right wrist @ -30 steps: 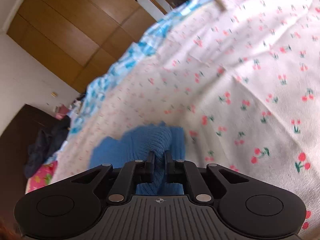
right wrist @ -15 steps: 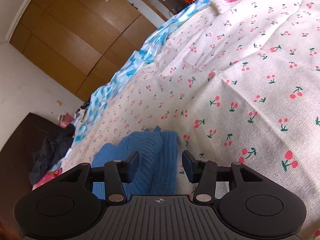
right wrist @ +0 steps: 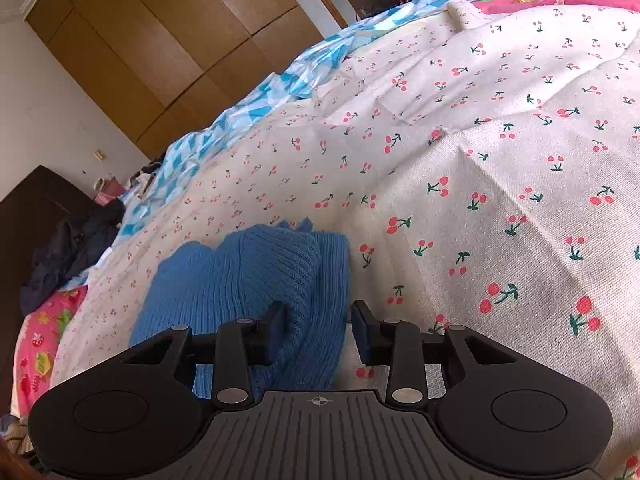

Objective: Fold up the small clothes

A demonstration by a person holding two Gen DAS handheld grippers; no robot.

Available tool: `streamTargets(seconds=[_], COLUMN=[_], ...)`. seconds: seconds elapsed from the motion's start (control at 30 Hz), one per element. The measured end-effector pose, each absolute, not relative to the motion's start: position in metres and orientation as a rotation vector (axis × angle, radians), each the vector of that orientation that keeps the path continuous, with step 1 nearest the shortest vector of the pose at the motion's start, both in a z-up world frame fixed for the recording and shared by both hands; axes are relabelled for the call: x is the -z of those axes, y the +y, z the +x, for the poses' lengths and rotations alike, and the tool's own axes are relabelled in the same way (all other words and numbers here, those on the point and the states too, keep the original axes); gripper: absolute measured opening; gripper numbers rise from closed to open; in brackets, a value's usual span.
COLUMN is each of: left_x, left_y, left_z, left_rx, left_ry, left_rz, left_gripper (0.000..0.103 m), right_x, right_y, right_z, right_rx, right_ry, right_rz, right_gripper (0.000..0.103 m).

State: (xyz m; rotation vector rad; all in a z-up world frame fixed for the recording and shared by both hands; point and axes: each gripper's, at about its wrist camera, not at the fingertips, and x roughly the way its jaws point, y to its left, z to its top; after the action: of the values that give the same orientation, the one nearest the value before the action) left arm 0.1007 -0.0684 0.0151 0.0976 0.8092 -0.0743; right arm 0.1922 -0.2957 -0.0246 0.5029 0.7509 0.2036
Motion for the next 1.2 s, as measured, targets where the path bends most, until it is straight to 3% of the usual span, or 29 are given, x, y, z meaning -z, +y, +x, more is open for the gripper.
streamTargets(seconds=[0.2,0.43,0.8,1.1,1.2], left_x=[-0.016,-0.014,0.000,-0.007,0.001], left_y=[-0.061,-0.056,-0.065,-0.054,-0.050], left_z=[0.086,0.072,0.092,0.059,0.056], left_rx=[0.061,0.055,0.087,0.095,0.093], left_ry=[0.813,0.798,0.827,0.782,0.809], left_rz=[0.084,0.016,0.013,-0.033,-0.035], left_gripper=[0.054,0.055,0.058,0.058,0.058], right_x=[0.020,-0.003,0.020,-0.002,0.010], right_y=[-0.297,-0.276,-0.267,-0.247,-0.235], right_z=[0.181,0.117,0.109,0.064,0.069], right_rx=[-0.176,-0.142,-0.058,-0.091,-0.078], right_ry=[0.736,0.610,0.734,0.628,0.716], right_rz=[0.503,0.291,0.196,0.141,0.071], right_gripper=[0.039,0.039,0.037,0.037,0.037])
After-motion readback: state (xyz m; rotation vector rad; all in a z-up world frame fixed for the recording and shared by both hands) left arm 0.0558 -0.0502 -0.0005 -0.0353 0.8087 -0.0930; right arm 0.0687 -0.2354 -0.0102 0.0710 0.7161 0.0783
